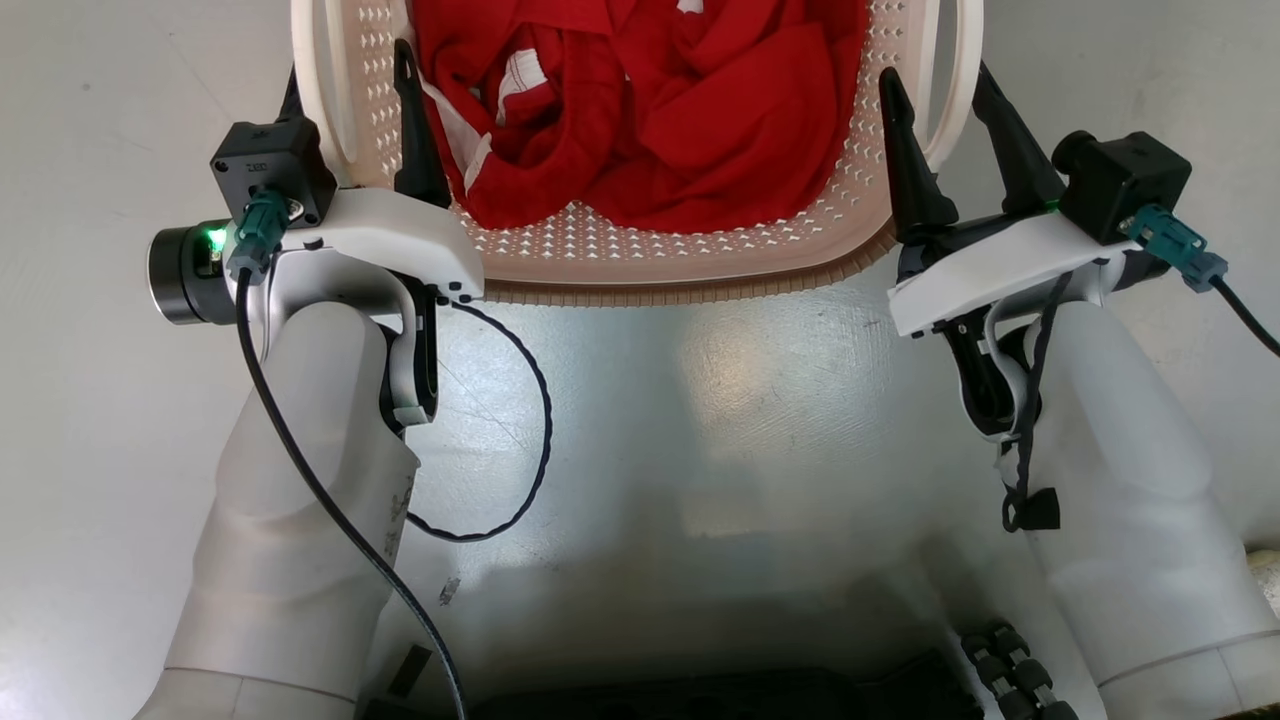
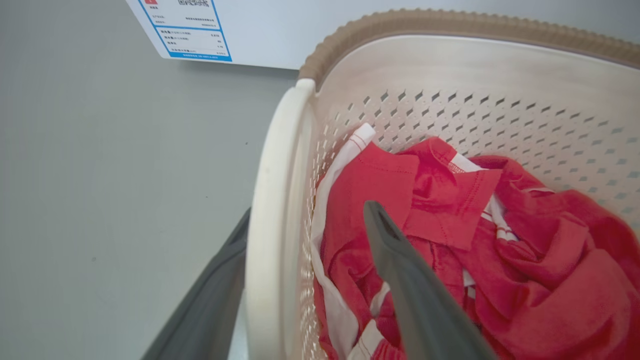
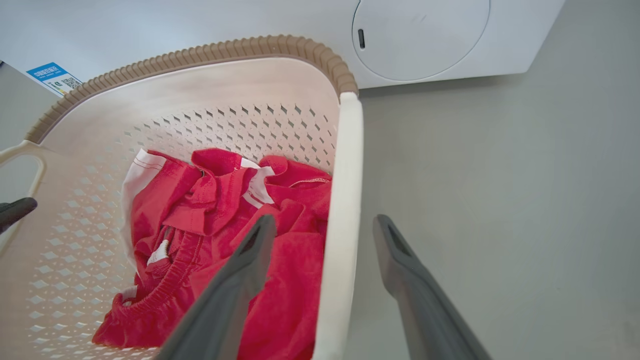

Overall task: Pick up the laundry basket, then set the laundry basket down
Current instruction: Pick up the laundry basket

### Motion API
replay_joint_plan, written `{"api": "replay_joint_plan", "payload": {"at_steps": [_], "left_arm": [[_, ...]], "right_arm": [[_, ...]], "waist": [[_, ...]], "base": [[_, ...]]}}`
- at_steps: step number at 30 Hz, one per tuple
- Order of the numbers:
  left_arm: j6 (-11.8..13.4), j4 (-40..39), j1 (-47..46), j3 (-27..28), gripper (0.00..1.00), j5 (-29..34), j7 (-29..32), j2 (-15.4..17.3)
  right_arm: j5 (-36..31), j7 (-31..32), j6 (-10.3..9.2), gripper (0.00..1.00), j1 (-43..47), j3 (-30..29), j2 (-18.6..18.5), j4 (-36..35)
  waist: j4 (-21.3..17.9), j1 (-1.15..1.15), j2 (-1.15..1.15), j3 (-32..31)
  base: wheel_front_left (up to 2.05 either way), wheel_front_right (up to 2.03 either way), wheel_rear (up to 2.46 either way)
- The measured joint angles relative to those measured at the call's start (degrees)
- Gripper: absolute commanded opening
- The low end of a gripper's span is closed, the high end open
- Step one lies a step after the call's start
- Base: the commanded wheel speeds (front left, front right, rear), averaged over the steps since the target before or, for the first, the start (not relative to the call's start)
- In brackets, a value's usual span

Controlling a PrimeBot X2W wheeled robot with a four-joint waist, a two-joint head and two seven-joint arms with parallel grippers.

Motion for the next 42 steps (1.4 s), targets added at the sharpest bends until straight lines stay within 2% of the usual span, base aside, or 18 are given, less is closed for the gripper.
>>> {"api": "replay_joint_plan", "payload": {"at_steps": [16,27,42], "left_arm": [[0.0,1.9,-0.2,-0.3,1.0,-0.2,0.0,0.0],[0.1,5.2,-1.2,-1.3,1.0,-1.3,0.0,0.0],[1.6,10.1,-2.5,-3.7,1.0,-4.5,0.0,0.0]], "right_arm": [[6.2,0.0,0.0,1.0,-2.7,4.4,0.0,6.4],[7.6,0.0,0.0,1.0,-2.9,5.1,0.0,9.6],[10.8,0.0,0.0,1.0,-5.1,6.9,0.0,14.8]], "waist": [[-0.2,0.0,0.0,-0.5],[-0.6,0.0,0.0,-1.6],[-0.2,0.0,0.0,-3.5]], "base": [[0.0,0.0,0.0],[0.0,0.0,0.0],[0.0,0.0,0.0]]}}
